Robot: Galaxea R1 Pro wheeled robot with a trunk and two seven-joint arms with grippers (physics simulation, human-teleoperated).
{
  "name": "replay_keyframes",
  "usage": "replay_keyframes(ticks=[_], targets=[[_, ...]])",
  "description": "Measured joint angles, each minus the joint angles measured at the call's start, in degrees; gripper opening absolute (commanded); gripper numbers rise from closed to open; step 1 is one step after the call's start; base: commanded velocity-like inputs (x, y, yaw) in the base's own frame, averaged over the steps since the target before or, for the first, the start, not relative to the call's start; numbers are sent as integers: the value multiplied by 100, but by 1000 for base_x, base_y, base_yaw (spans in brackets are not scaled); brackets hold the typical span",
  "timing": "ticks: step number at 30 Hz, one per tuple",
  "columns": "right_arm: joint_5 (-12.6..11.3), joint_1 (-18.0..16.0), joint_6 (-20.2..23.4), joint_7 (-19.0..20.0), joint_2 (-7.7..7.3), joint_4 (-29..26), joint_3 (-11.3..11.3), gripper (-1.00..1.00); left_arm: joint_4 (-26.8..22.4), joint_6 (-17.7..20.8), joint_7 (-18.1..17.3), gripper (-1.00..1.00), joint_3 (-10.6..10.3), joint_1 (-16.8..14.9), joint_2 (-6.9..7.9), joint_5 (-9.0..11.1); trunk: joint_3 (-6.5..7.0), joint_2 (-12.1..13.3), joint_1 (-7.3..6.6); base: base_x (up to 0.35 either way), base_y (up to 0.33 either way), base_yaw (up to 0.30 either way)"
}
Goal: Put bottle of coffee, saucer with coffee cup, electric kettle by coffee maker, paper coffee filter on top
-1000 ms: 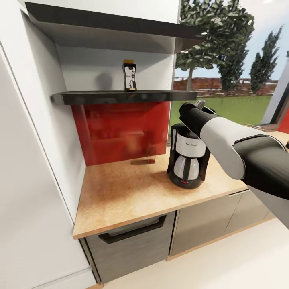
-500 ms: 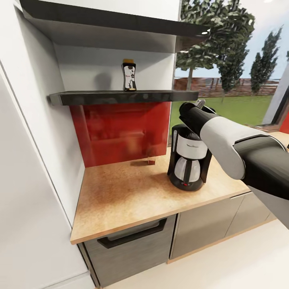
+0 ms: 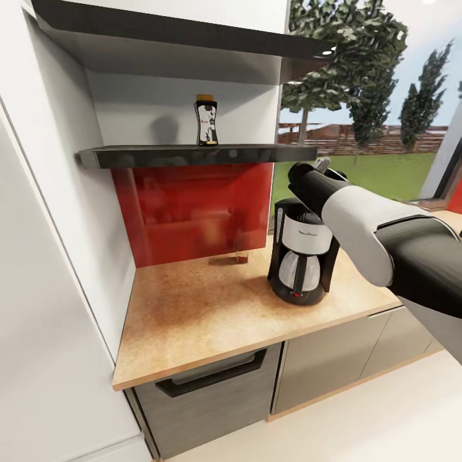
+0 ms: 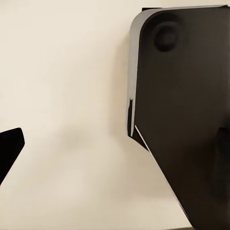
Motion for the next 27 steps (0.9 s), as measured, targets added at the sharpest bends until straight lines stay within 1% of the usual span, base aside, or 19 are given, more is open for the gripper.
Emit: replay_keyframes(ticks=[15, 22, 27], targets=[[0, 0, -8, 0, 3, -85, 23, -100, 4, -12, 0, 100, -16, 0, -1, -6, 0, 0, 0, 6, 0, 0], [-8, -2, -15, 0, 13, -84, 18, -100, 4, -18, 0, 100, -9, 0, 3, 0, 0, 0, -2, 197, 0, 0], [-15, -1, -17, 0, 8, -70, 17, -100, 4, -26, 0, 100, -8, 0, 2, 0, 0, 0, 0, 66, 0, 0]])
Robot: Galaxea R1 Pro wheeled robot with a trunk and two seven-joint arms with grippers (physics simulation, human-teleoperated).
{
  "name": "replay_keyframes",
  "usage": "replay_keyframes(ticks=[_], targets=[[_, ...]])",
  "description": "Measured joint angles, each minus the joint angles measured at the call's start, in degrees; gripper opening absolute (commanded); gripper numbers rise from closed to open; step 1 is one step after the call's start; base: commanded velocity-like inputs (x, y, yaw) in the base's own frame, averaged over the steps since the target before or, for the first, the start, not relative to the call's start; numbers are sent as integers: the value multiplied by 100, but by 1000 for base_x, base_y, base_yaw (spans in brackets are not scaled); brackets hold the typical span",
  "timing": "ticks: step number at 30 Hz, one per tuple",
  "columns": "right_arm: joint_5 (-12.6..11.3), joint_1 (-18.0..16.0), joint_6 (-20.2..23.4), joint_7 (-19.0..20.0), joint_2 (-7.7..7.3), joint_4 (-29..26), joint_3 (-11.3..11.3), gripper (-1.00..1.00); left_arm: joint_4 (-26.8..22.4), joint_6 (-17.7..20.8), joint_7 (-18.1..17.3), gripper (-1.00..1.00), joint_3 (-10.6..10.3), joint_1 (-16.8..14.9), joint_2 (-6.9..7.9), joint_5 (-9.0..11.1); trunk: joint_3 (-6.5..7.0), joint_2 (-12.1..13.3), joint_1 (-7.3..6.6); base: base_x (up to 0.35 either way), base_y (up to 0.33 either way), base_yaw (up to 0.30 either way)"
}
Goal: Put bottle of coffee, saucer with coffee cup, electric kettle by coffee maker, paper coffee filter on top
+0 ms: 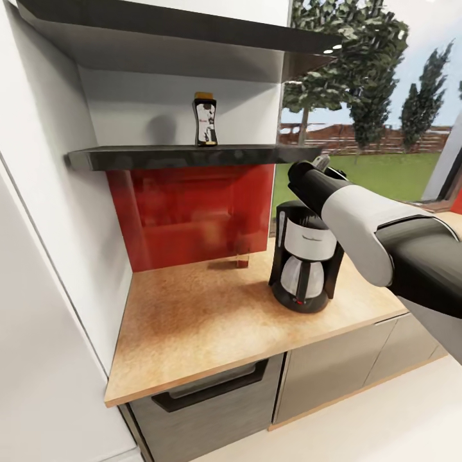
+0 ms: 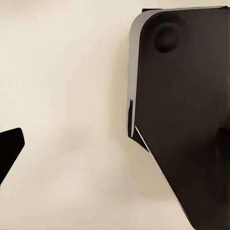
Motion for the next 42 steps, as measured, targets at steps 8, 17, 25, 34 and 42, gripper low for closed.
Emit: replay_keyframes(ticks=[8, 17, 25, 34, 42], targets=[[-10, 7, -2, 0, -28, 27, 0, -100, 2, 0, 0, 100, 0, 0, -7, 0, 0, 0, 0, 3, 0, 0], [-10, 7, -9, 0, -29, 36, 0, -100, 7, 1, 0, 100, 5, 0, -1, 0, 0, 0, 0, 2, 0, 0], [-18, 8, 7, -15, -25, 13, 1, -100, 8, 1, 0, 100, 8, 0, 0, 0, 0, 0, -1, 90, 0, 0], [-18, 8, 9, -35, -21, -17, -7, -100, 8, -3, 0, 100, 8, 0, -5, 0, 0, 0, 0, 53, 42, 0], [-18, 8, 10, -37, -21, -8, -12, -100, 9, -8, 0, 100, 8, 0, 0, 0, 0, 0, 0, 1, 105, 0]])
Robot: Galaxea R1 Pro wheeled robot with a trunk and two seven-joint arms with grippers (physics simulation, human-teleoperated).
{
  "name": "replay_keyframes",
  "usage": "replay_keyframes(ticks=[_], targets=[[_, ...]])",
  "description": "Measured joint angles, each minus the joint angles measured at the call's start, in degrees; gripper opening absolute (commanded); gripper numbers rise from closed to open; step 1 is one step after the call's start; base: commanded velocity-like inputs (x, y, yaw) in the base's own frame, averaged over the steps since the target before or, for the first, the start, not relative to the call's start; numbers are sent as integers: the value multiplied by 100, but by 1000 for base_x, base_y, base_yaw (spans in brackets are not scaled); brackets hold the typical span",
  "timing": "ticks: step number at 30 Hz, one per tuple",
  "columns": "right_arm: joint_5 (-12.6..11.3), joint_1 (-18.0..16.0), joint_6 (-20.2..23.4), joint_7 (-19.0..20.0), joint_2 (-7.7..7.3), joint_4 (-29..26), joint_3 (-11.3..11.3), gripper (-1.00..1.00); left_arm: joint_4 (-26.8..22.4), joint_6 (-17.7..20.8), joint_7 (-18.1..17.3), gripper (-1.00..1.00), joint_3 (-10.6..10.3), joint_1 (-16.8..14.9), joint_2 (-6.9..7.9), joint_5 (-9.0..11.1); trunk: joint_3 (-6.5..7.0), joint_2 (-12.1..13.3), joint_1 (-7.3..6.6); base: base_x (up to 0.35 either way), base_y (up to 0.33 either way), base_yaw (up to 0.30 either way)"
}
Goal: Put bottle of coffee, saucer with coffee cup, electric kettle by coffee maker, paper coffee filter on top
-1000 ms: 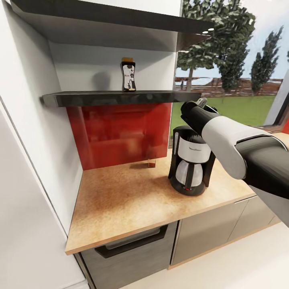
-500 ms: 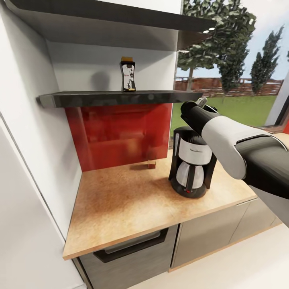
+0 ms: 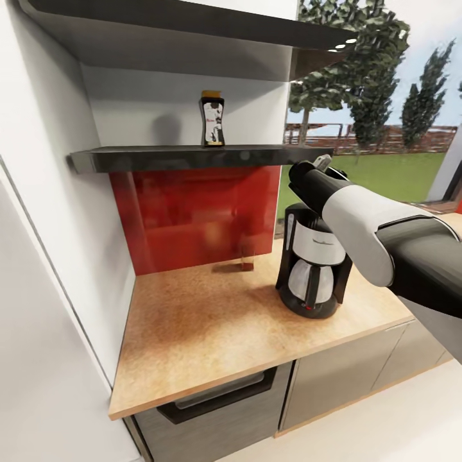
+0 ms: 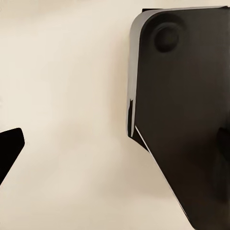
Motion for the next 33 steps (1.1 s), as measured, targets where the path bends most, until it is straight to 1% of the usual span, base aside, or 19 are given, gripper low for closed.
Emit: replay_keyframes(ticks=[14, 21, 24, 26, 28, 33], targets=[[2, 0, 8, -44, -5, -3, 6, -100, 0, 0, 0, 100, 0, 0, 0, 0, 0, 0, 0, 0, 2, 0], [9, 17, 13, -284, 2, -2, 28, -100, 0, 0, 0, 100, 0, 0, 0, 0, 0, 0, 0, 0, 0, 0], [6, 117, 12, -478, 13, -3, 27, -100, 0, 0, 0, 100, 0, 0, 0, 0, 0, 0, 0, 0, 0, 0], [5, 221, 12, -749, 26, -8, 28, -100, 0, 0, 0, 100, 0, 0, 2, 0, 0, 1, 0, 0, 0, 0], [3, 267, 13, -891, 34, -9, 30, -100, 0, 0, 0, 100, 0, 0, 2, 0, 0, 0, 0, 0, 0, 0], [5, 297, 13, -984, 43, -1, 26, -100, 0, 0, 0, 100, 0, 0, 0, 0, 0, 0, 0, 0, 0, 0]])
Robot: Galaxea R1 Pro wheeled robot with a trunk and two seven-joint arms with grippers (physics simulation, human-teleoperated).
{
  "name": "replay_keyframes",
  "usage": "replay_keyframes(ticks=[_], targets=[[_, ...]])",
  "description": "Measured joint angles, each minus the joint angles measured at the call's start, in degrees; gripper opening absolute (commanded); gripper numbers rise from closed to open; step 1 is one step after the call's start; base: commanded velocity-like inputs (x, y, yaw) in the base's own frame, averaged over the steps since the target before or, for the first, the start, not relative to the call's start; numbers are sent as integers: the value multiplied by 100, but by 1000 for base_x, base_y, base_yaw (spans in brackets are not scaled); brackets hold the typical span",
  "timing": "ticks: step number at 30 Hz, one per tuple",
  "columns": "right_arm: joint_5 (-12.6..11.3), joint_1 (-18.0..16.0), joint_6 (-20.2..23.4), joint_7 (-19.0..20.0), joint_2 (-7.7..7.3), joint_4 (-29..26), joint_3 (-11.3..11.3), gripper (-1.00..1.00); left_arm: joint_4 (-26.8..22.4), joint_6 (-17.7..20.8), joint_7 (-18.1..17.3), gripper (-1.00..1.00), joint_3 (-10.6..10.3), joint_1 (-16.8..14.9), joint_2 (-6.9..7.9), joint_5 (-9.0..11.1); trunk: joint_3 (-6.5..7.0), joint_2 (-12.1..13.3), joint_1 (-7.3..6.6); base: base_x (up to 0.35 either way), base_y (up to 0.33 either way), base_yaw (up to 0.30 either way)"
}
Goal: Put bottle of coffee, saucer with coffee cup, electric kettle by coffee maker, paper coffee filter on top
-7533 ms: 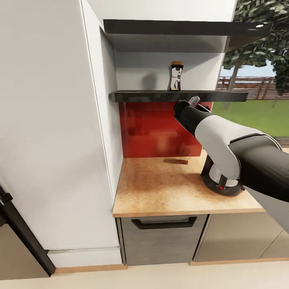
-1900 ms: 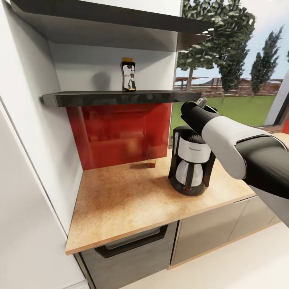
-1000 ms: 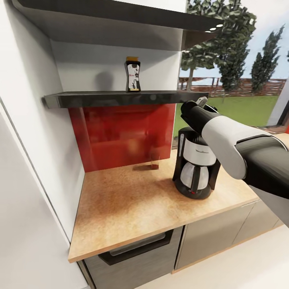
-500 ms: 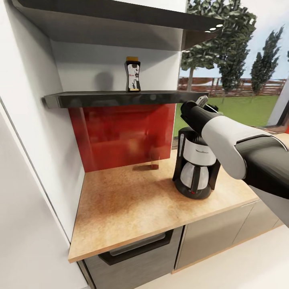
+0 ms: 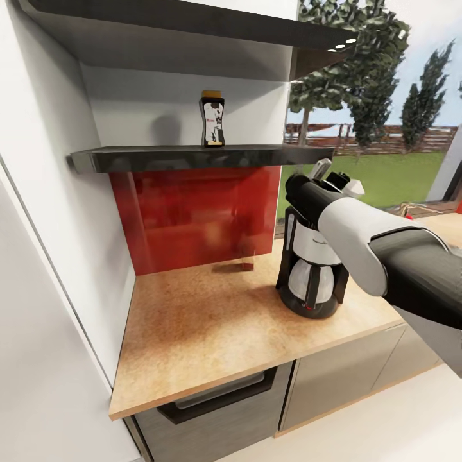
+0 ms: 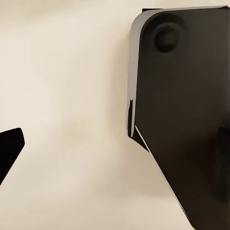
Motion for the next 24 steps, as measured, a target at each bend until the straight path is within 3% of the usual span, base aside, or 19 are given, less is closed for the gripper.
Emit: replay_keyframes(ticks=[24], targets=[[-3, 133, -9, -7, 8, 15, -2, -100, 0, 0, 0, 100, 0, 0, 0, 0, 0, 0, 0, 0, 38, 0]])
